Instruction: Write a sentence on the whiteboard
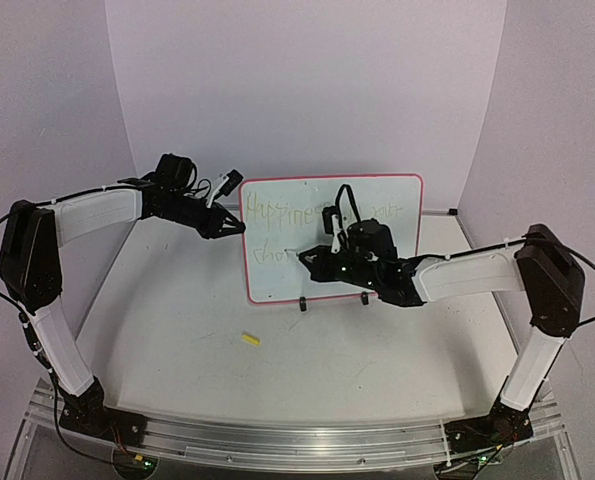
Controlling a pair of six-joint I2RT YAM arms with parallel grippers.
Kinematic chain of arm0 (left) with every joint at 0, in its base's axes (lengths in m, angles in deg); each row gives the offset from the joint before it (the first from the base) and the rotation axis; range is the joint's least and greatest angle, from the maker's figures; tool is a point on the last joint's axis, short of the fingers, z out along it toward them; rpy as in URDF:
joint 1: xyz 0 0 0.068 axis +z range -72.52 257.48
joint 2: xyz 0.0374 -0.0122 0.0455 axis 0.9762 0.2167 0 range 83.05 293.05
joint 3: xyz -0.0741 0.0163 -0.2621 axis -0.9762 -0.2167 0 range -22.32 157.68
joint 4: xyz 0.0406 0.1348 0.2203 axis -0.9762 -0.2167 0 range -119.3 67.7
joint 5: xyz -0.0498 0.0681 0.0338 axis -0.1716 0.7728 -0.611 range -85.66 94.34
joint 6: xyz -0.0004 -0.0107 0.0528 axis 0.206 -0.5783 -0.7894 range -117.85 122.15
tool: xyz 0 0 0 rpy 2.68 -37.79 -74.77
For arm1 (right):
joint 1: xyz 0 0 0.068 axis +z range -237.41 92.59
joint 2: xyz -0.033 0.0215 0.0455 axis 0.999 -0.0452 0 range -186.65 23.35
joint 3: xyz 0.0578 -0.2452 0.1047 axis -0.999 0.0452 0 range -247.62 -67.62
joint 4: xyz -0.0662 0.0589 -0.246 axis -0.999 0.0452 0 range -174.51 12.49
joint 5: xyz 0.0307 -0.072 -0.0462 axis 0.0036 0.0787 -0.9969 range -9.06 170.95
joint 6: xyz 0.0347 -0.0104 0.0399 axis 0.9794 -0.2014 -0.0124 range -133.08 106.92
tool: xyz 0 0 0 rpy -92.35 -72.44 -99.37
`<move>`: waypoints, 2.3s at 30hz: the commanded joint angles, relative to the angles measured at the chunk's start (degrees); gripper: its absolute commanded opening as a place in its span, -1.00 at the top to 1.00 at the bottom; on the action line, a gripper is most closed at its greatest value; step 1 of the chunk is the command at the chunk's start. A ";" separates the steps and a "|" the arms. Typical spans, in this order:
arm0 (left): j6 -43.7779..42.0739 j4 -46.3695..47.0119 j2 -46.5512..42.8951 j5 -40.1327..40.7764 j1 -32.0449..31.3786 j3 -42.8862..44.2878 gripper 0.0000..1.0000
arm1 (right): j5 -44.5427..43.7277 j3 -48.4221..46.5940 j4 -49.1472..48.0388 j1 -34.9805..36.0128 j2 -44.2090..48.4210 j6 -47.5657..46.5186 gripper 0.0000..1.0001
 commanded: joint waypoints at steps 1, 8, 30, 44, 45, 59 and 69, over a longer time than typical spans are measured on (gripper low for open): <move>-1.64 0.44 -2.33 -0.77 -0.80 0.44 1.00 | 1.77 2.30 -1.02 -0.23 6.08 -1.26 1.00; -1.55 0.49 -2.31 -0.86 -0.81 0.44 1.00 | -0.95 7.07 -1.08 -0.48 9.01 1.46 1.00; -1.60 0.53 -2.49 -0.73 -0.80 0.36 1.00 | -1.53 2.63 -2.31 -1.87 3.22 2.94 1.00; -1.68 0.51 -2.27 -0.71 -0.80 0.44 1.00 | -0.42 0.85 -2.74 -2.63 0.99 2.70 1.00; -1.72 0.54 -2.23 -0.70 -0.80 0.45 1.00 | -0.01 0.65 -2.77 -2.63 0.74 2.53 1.00; -1.63 0.48 -2.16 -0.81 -0.80 0.62 1.00 | 1.56 4.48 -2.77 -2.63 0.39 4.78 1.00; -1.64 0.50 -2.57 -0.90 -0.80 0.52 1.00 | -1.15 5.04 -2.66 -2.63 2.48 4.51 1.00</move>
